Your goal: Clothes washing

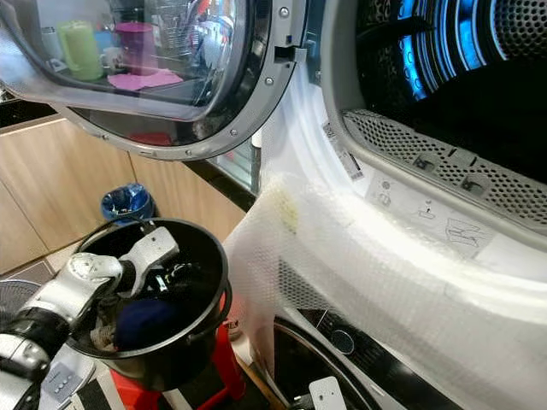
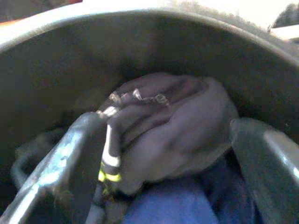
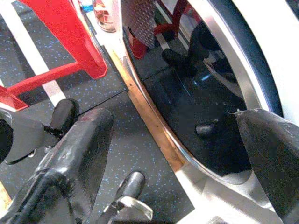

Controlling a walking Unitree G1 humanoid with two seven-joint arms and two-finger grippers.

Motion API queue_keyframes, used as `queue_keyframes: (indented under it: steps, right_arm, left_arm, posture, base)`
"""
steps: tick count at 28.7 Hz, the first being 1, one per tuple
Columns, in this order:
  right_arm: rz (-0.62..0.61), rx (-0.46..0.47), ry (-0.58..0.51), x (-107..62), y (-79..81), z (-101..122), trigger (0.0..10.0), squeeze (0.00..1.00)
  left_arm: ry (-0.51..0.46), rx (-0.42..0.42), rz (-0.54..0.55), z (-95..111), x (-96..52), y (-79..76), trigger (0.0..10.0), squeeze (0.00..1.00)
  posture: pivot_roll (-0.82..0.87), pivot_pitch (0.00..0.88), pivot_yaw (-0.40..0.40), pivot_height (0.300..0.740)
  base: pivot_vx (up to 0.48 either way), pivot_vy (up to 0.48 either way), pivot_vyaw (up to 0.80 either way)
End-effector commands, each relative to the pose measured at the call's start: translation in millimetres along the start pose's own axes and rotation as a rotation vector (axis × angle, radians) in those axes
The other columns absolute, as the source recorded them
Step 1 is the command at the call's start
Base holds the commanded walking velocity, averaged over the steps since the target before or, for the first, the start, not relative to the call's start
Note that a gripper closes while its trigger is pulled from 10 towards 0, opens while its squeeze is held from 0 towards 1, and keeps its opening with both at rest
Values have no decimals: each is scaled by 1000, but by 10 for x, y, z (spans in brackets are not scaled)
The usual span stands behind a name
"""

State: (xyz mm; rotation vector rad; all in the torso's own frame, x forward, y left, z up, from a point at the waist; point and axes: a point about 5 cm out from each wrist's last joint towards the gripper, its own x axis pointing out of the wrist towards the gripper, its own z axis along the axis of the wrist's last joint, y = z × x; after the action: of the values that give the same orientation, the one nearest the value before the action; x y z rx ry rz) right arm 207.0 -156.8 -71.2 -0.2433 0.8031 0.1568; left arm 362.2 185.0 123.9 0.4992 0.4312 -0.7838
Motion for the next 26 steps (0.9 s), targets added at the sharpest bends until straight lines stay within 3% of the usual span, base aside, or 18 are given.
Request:
queue_keyframes:
  steps: [1, 7, 8, 10, 12, 14, 22, 26]
  right_arm:
    - [-16, 11, 24, -17, -52, -69, 10000, 0]
    - [-33, 8, 32, -42, -137, -131, 10000, 0]
    - [-39, 13, 37, -53, -159, -160, 10000, 0]
    - [-41, 15, 39, -57, -166, -169, 10000, 0]
    - [-45, 13, 47, -72, -187, -209, 10000, 0]
    - [-49, 12, 52, -84, -204, -238, 10000, 0]
    - [-62, 15, 47, -89, -255, -236, 10000, 0]
    - [-62, 5, 36, -91, -274, -221, 10000, 0]
  left_arm:
    - [6, 27, -14, 21, 12, 17, 10000, 1000]
    - [60, 47, -8, -30, 51, 35, 10000, 1000]
    - [110, 72, 82, -66, 62, 74, 10000, 1000]
    - [122, 80, 106, -76, 65, 86, 10000, 1000]
    - [136, 34, 160, -123, 81, 89, 10000, 0]
    - [157, 2, 199, -177, 99, 77, 10000, 0]
    - [198, 0, 316, -227, 113, 96, 10000, 0]
    - [183, -103, 321, -278, 129, 59, 10000, 0]
  posture:
    - [236, 110, -87, 740]
    - [203, 130, -107, 740]
    - [195, 135, -110, 740]
    - [193, 136, -111, 740]
    - [171, 142, -121, 740]
    - [163, 142, -124, 740]
    - [136, 161, -132, 740]
    - [107, 161, -146, 740]
  base:
    - [0, 0, 0]
    - [0, 0, 0]
    - [0, 0, 0]
    - [0, 0, 0]
    - [0, 0, 0]
    - [0, 0, 0]
    - [0, 0, 0]
    - [0, 0, 0]
